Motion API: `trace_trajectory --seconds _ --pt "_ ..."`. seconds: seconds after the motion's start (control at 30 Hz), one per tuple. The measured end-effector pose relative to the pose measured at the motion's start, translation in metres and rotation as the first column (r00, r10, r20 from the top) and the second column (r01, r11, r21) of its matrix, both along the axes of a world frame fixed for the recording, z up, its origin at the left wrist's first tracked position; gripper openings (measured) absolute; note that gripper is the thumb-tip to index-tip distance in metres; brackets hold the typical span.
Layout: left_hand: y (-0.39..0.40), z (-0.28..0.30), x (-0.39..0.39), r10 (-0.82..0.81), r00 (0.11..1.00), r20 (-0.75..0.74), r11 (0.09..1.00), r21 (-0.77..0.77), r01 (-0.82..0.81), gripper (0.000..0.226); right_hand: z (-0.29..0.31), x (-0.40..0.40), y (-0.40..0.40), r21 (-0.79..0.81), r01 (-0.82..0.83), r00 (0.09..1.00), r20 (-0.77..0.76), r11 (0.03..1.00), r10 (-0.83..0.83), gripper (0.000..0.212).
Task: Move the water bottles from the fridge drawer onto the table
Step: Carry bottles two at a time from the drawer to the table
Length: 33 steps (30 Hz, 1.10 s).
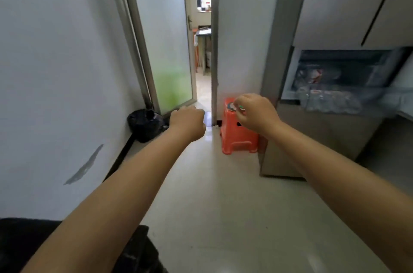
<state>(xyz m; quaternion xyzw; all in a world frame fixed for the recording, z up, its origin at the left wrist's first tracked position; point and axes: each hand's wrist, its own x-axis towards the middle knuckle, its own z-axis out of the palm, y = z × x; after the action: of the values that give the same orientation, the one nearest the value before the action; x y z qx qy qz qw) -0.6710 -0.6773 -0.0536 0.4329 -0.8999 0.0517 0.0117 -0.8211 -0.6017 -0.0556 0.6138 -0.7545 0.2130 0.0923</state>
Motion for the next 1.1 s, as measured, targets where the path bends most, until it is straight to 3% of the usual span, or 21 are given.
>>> trace_trajectory --seconds 0.27,0.43,0.7,1.1 --pt "0.036 0.015 -0.253 -0.19 0.981 -0.038 0.982 -0.025 0.189 0.032 0.001 -0.229 0.069 0.096 0.186 0.98 -0.083 0.978 -0.178 0.023" --pt "0.036 0.01 -0.372 -0.237 0.97 -0.045 0.971 0.001 0.237 0.03 0.0 -0.342 0.095 0.145 0.301 0.953 -0.021 0.943 -0.301 0.029" --pt "-0.004 -0.006 -0.517 -0.305 0.952 -0.011 0.949 0.079 0.305 0.029 -0.004 -0.489 0.079 0.216 0.427 0.899 0.005 0.878 -0.439 0.035" --pt "-0.099 -0.061 -0.673 -0.304 0.952 -0.042 0.901 0.313 0.301 0.03 -0.036 -0.655 -0.002 0.329 0.493 0.799 0.195 0.805 -0.569 0.034"
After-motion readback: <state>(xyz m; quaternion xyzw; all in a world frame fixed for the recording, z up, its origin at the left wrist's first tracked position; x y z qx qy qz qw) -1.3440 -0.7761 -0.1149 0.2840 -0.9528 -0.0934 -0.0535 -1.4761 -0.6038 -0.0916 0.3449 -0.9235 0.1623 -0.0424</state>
